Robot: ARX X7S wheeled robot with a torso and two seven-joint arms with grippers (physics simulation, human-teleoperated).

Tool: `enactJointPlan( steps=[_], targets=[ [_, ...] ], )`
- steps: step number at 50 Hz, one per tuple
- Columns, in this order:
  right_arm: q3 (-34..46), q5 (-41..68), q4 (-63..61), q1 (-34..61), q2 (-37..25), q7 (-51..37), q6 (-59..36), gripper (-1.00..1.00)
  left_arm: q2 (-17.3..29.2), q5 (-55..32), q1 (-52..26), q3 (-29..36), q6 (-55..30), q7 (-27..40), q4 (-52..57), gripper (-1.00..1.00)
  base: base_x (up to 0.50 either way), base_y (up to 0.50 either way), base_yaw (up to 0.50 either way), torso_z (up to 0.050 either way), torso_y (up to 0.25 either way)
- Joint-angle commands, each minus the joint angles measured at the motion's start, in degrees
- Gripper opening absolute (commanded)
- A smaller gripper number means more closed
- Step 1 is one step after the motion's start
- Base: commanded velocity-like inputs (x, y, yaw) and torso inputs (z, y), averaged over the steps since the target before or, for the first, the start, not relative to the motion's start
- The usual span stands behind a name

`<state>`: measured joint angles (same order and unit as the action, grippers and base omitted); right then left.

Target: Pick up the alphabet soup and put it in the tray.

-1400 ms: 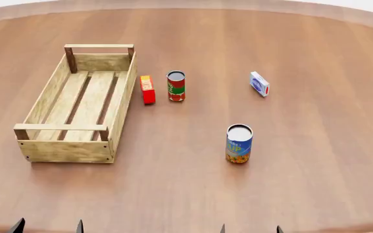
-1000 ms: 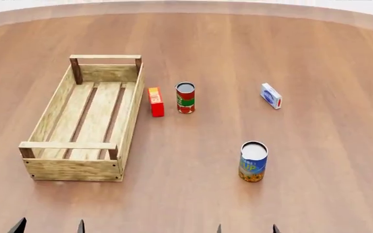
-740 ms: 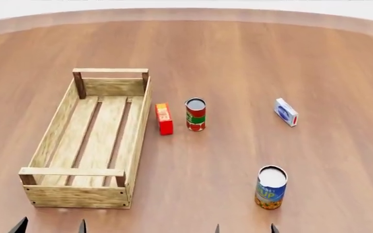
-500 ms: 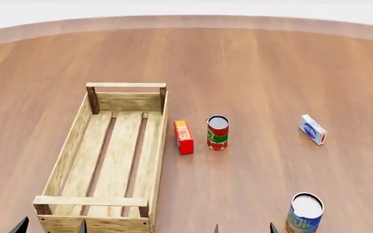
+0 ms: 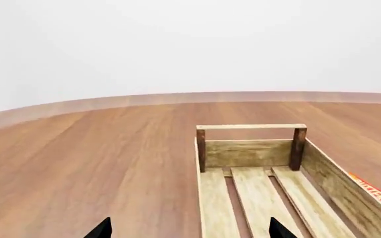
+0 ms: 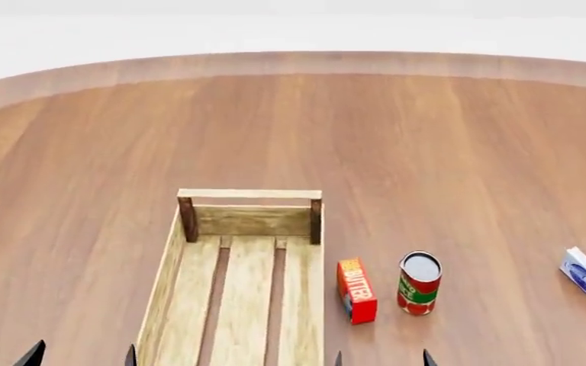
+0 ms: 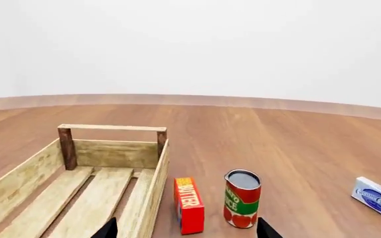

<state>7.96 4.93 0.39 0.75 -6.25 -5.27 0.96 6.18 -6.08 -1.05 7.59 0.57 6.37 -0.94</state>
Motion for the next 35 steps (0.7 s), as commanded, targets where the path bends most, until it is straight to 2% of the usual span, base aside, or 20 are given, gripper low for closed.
enactJointPlan(
  steps=[1,17,24,28,31,35],
  targets=[
    [0.6,0.8,0.0,0.0,-0.6,-0.6,0.2,1.00,0.6,-0.6,0.0,0.8,0.2,0.7,0.0,1.00,0.50,0.06,0.00,0.000,0.000],
    [1.4,1.4,0.2,0.2,-1.3,-1.4,0.5,1.00,1.2,-1.3,-0.2,1.7,0.3,1.4,-0.1,1.00,0.50,0.11,0.00,0.000,0.001],
    [1.0,2.5,0.1,0.2,-1.3,-2.2,-0.5,1.00,1.5,-1.6,-0.3,2.0,0.4,1.7,-0.5,1.00,0.00,0.00,0.00,0.000,0.000],
    [-1.5,4.3,-3.0,0.1,-0.8,-5.9,-6.9,1.00,1.6,-1.8,-0.4,2.1,0.5,1.9,-0.6,1.00,0.00,0.00,0.00,0.000,0.000],
    [-4.9,8.8,-9.1,-0.5,-1.1,-9.3,-18.1,1.00,1.7,-2.0,-0.4,2.1,0.5,2.1,-0.8,1.00,0.00,0.00,0.00,0.000,0.000],
    [-8.8,11.2,-14.0,-1.8,-0.6,-13.9,-23.6,1.00,1.8,-2.1,-0.3,2.3,0.5,2.3,-0.6,1.00,0.00,0.00,0.00,0.000,0.000]
  ],
)
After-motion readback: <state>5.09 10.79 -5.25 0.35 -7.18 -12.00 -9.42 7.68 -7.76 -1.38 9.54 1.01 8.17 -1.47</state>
